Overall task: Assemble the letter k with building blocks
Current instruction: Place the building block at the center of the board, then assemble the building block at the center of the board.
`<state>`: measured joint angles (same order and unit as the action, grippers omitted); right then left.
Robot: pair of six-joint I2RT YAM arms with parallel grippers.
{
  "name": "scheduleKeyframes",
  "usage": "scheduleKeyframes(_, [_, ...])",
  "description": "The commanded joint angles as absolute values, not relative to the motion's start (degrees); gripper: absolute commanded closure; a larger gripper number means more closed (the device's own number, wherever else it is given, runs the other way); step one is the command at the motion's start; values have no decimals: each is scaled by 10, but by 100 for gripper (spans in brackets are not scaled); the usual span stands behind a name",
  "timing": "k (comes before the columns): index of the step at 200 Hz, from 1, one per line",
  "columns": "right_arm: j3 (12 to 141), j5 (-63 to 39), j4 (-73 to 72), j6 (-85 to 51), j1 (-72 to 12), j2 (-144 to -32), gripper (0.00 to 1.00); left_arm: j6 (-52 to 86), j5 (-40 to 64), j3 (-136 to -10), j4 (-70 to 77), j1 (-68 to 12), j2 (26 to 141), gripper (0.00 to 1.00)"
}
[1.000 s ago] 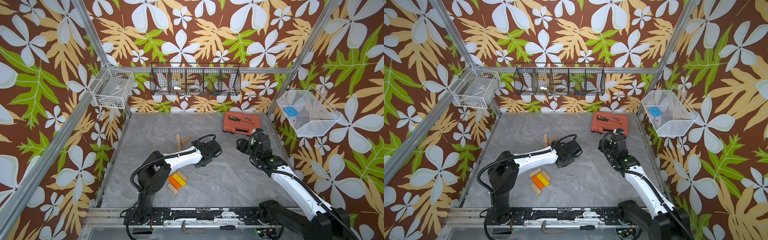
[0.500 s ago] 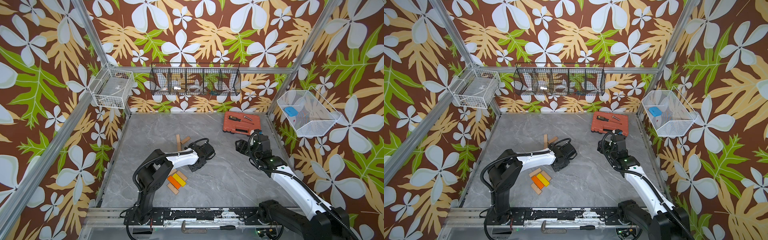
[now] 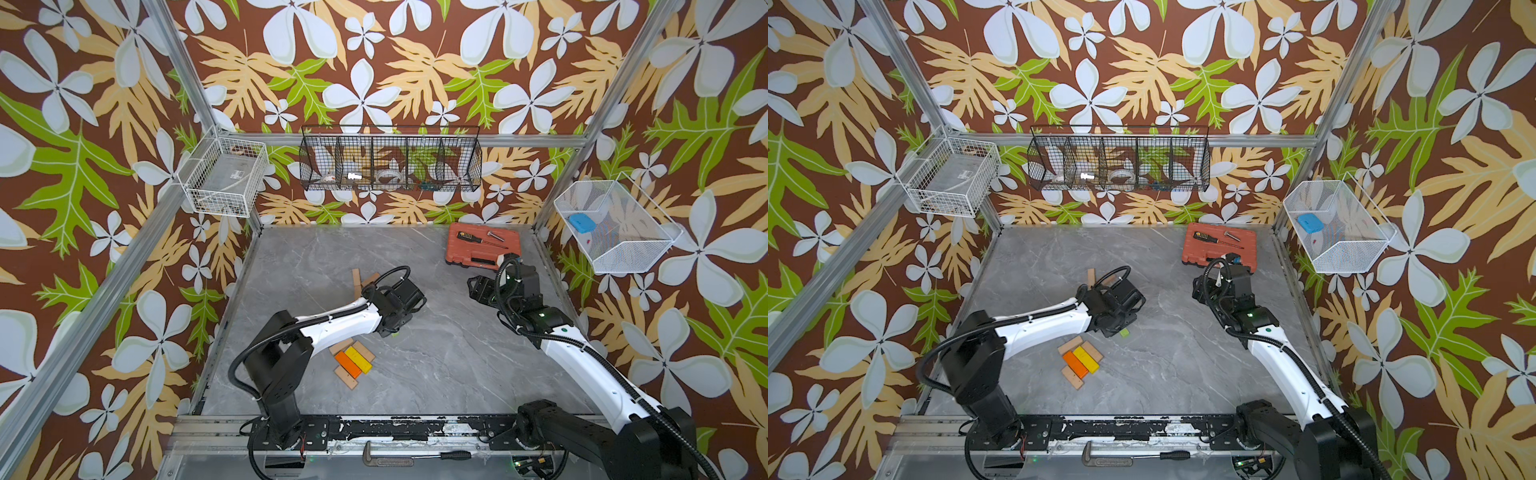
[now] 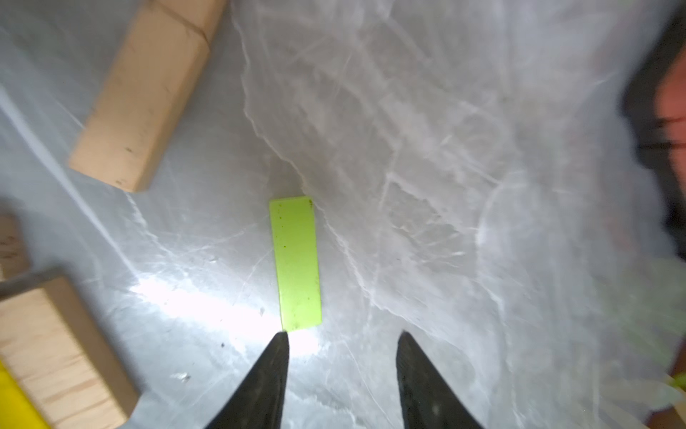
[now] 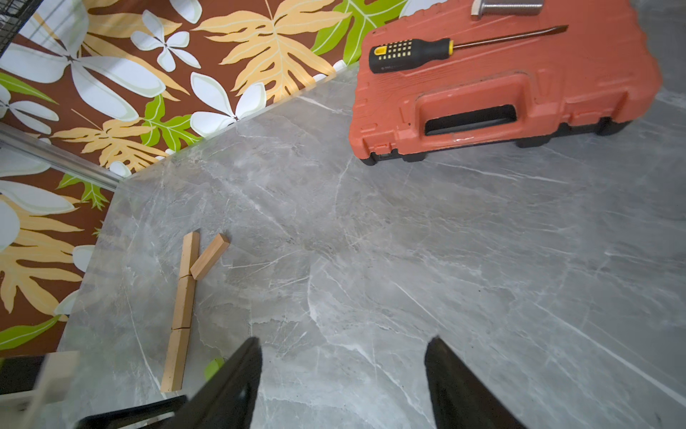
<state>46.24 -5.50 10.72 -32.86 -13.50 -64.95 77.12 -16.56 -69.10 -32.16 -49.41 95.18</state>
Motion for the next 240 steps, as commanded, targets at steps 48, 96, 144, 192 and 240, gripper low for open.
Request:
scheduleKeyframes(48, [581, -9, 193, -131, -321, -798, 30, 395, -188, -546, -253, -383, 617, 35])
scheduleKeyframes(96, [691, 62, 274, -61, -471, -969, 32, 226, 102, -503, -228, -74, 605, 20])
scheduleKeyframes(144, [768, 54, 327, -66, -499, -1088, 34, 139, 43, -515, -215, -49, 654, 1])
scheduleKeyframes(192, [808, 44, 332, -76, -511, -1140, 37, 119, 19, -524, -240, -47, 671, 2])
scheduleKeyframes(240, [841, 33, 342, -65, -511, -1182, 46, 118, 0, -522, -247, -47, 668, 2])
